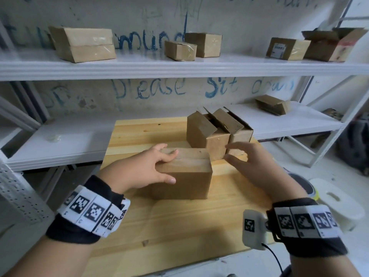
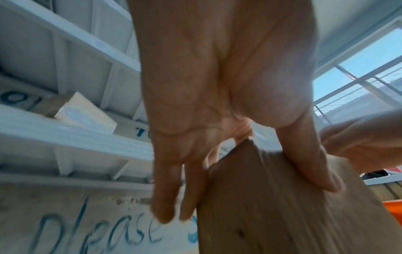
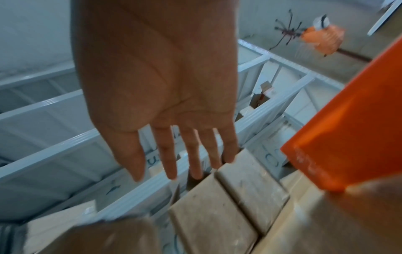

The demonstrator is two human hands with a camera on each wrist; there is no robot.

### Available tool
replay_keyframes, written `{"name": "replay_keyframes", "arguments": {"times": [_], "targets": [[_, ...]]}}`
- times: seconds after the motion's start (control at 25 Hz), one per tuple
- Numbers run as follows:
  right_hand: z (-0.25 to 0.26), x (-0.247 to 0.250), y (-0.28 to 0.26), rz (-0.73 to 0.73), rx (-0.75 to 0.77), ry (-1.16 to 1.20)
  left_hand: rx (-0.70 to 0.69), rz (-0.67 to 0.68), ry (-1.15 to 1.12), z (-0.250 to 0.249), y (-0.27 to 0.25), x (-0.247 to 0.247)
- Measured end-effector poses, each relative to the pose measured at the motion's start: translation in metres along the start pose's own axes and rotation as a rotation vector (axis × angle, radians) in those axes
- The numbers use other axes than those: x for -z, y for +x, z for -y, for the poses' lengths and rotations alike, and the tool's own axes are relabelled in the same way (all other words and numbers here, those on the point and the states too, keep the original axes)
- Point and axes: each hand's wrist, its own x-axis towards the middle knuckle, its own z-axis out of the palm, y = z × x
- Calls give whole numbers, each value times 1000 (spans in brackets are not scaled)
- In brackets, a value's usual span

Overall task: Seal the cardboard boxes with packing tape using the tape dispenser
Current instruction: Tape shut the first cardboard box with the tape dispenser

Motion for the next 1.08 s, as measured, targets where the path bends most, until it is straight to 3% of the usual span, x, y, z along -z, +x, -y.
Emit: {"name": "replay_keyframes", "arguments": {"times": [0.16,0.32,0.44,0.64,0.76,0.92,1.08], "targets": [[-24,18,-2,-3,-267,-138,37,11,28,-7,-1,4],[-36,21,-16,102,-510,-528,6,-3,-38,-4,-6,0],[-48,16,-21,146,-710,-565,-19,-7,-94,-2,-8,-1],[-39,32,-16,1,-460,-410,-20,9,-82,0,-11,-2],[-26,45,-14,-57,-335,-47,42,15,61,-5,-15,-4],[6,45,-18,-222,-121,312,-9,-7,130,-12,-21,-4],[29,38,-16,-175,-22,444,-57,69,134,-23,-26,-10]]}}
